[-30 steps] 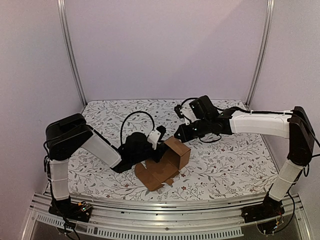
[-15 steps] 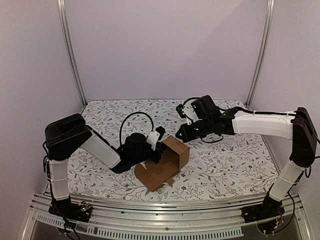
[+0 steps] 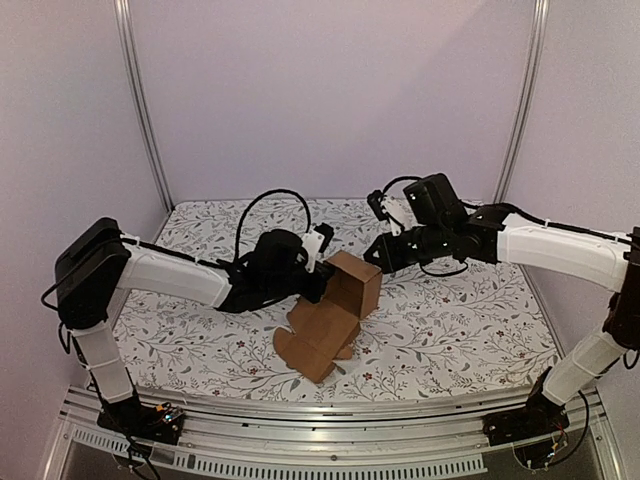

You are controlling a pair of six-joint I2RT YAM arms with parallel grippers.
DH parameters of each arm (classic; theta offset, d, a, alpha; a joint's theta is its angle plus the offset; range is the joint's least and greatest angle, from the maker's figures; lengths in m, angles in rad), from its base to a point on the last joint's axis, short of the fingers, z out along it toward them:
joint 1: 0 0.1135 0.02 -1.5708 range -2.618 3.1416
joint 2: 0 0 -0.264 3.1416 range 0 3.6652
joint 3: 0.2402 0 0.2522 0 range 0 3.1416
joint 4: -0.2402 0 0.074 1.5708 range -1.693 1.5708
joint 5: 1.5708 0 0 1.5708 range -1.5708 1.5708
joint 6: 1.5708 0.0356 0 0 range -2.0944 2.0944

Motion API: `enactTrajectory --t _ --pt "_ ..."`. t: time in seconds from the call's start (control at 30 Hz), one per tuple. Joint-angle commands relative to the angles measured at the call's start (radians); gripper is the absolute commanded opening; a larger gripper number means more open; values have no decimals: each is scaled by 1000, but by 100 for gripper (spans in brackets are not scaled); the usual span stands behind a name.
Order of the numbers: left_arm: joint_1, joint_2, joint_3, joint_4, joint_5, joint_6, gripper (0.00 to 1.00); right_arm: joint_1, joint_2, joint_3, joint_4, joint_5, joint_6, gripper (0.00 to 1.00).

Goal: Fold the paper box

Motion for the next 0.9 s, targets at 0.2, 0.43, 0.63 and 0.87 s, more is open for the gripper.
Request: enactTrajectory --t 0.2,0.43,0.63,0.87 --pt "-5 -82 296 -765 -10 -281 0 -23 -178 20 -205 77 -78 5" --pt "-2 2 538 -1206 47 -280 0 -28 -242 20 -290 92 -107 6" --pt "0 84 635 -1404 102 -352 0 -27 -259 -7 -311 55 -107 6" --pt "-5 174 686 -1511 166 -403 0 -27 -238 -56 -308 24 -56 6"
